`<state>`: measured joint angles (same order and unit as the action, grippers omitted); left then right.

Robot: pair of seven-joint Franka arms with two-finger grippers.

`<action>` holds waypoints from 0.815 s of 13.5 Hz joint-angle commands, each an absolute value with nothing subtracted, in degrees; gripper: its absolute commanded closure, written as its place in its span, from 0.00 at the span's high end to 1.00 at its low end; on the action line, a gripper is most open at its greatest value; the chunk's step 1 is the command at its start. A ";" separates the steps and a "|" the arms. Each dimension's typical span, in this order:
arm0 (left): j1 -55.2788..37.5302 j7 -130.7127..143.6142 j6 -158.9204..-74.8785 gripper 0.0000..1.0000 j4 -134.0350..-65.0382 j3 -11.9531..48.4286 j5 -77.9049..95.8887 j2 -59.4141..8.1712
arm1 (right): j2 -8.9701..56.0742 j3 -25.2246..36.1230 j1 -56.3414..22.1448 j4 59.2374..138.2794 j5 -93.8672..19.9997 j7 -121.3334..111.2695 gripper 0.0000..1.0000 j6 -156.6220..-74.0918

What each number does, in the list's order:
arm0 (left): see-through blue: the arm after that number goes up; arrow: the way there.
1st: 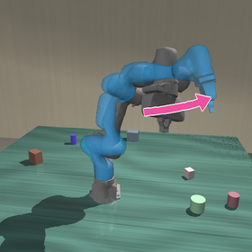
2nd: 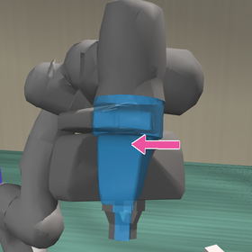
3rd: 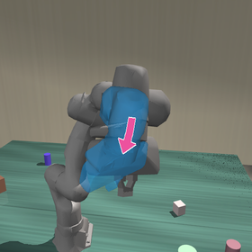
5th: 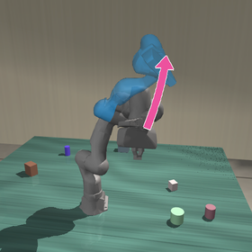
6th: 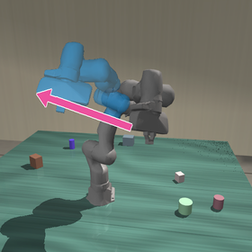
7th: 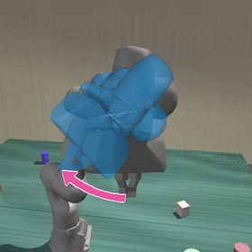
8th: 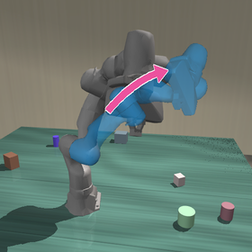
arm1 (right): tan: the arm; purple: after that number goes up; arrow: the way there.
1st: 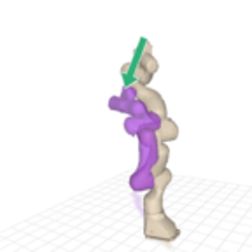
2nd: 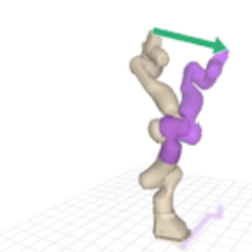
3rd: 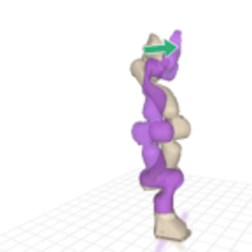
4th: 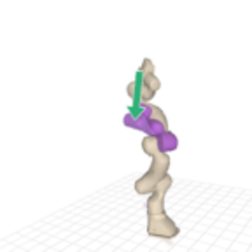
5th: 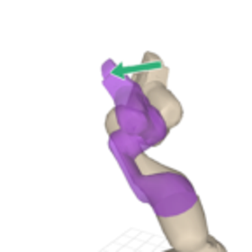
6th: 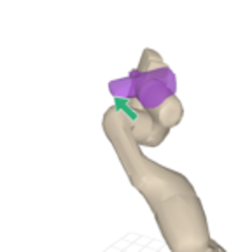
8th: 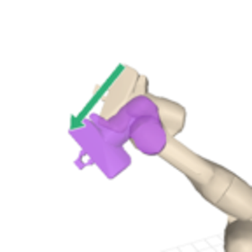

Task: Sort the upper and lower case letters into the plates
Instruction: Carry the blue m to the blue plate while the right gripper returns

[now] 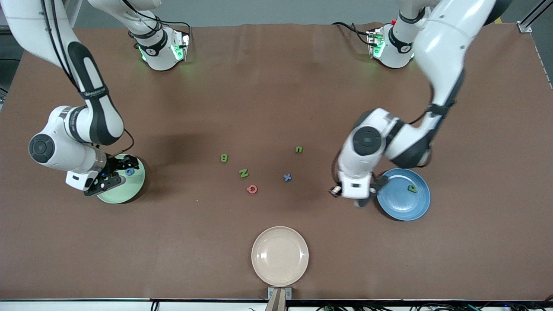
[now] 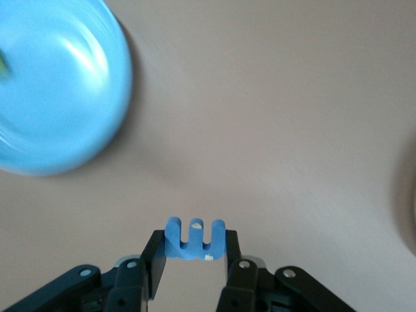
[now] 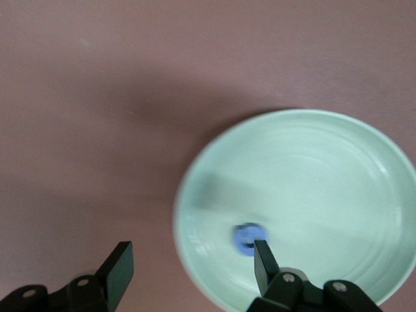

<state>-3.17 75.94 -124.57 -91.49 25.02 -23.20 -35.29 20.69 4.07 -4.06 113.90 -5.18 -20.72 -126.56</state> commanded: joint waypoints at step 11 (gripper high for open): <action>18.02 56.34 -125.42 1.00 -101.70 30.23 -23.56 -35.16 | 41.28 4.04 -35.68 85.89 -4.83 38.40 0.99 -124.27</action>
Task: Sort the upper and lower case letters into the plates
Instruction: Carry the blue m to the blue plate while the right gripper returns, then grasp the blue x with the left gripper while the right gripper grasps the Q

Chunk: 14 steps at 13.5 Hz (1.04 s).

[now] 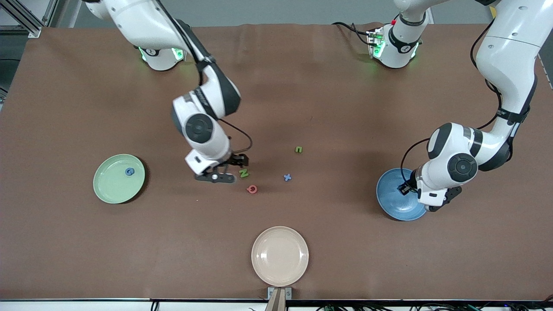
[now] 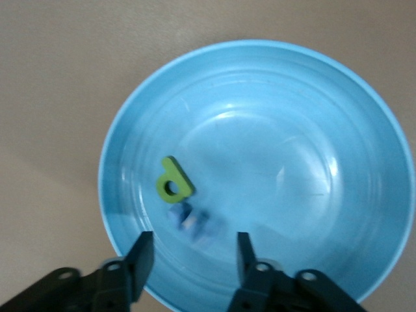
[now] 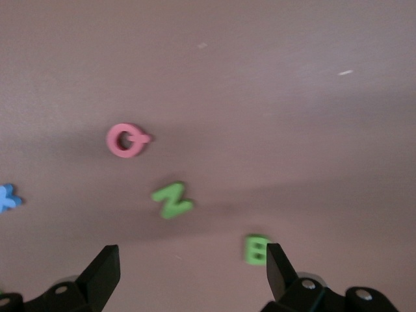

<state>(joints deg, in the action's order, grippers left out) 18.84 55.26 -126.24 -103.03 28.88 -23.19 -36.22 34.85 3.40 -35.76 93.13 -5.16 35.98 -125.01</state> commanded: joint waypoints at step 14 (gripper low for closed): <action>-20.27 104.31 -124.01 0.95 -72.62 25.51 -22.41 -54.21 | 53.87 4.04 -36.65 74.54 -4.92 47.19 0.92 -131.22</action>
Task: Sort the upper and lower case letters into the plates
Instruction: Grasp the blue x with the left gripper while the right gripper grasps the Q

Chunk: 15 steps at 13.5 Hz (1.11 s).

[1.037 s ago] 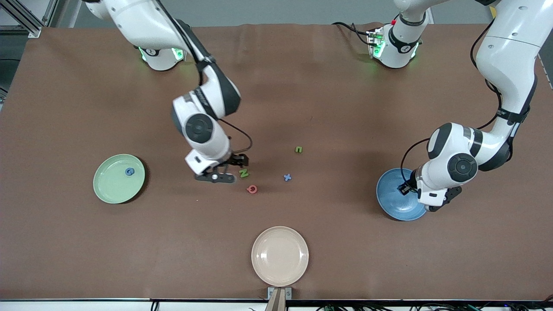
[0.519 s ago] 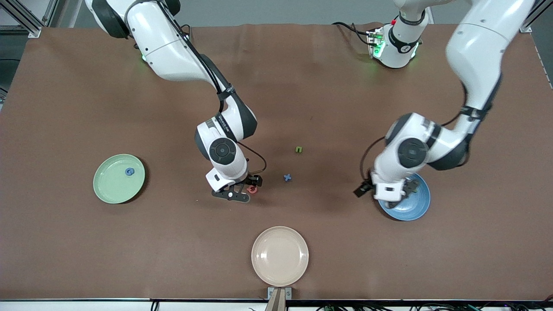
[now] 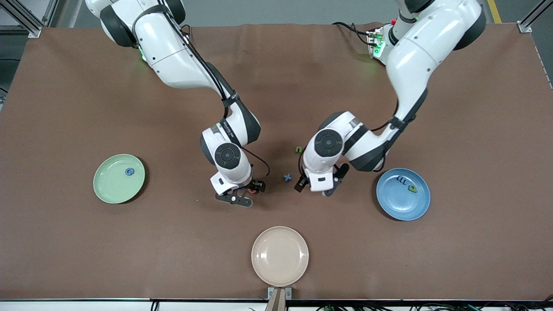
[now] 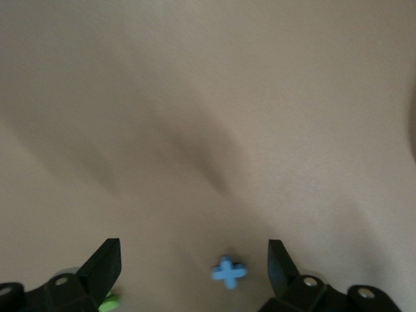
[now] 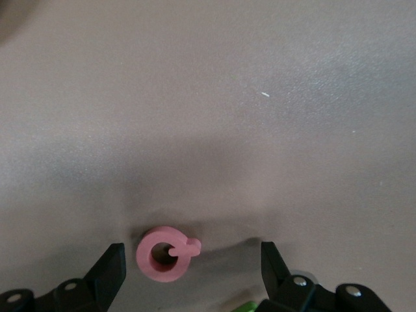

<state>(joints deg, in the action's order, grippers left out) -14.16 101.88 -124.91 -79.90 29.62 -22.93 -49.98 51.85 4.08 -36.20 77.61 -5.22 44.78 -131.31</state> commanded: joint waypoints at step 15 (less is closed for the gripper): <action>-25.66 107.75 -126.83 0.28 -72.51 22.32 -21.53 -57.83 | 54.76 4.13 -36.65 74.53 -4.22 46.93 0.37 -131.75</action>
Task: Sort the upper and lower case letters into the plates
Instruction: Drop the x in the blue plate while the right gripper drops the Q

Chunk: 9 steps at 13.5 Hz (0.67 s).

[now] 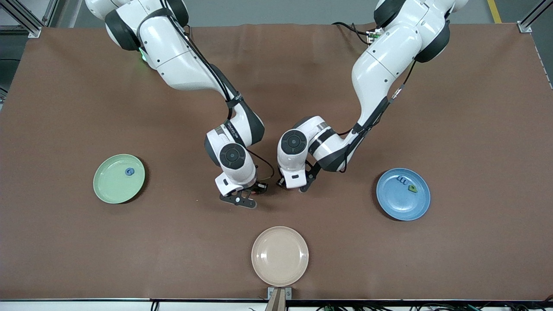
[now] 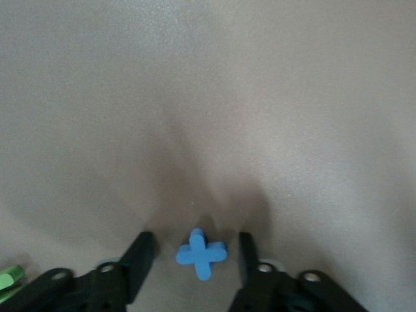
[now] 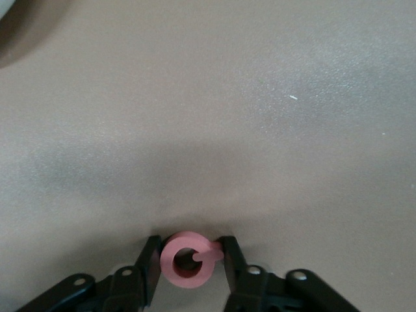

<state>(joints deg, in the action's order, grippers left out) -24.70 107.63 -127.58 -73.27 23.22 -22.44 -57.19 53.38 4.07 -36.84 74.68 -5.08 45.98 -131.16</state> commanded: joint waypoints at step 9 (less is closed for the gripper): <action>-12.24 90.74 -118.68 0.00 -77.86 22.41 -23.12 -47.04 | 41.60 4.57 -29.11 77.06 -3.43 26.75 0.27 -112.26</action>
<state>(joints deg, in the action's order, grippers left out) -17.22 96.66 -121.82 -72.58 21.68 -22.78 -51.69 48.60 5.53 -33.10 72.88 -4.15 32.78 -117.24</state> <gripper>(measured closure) 0.670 0.573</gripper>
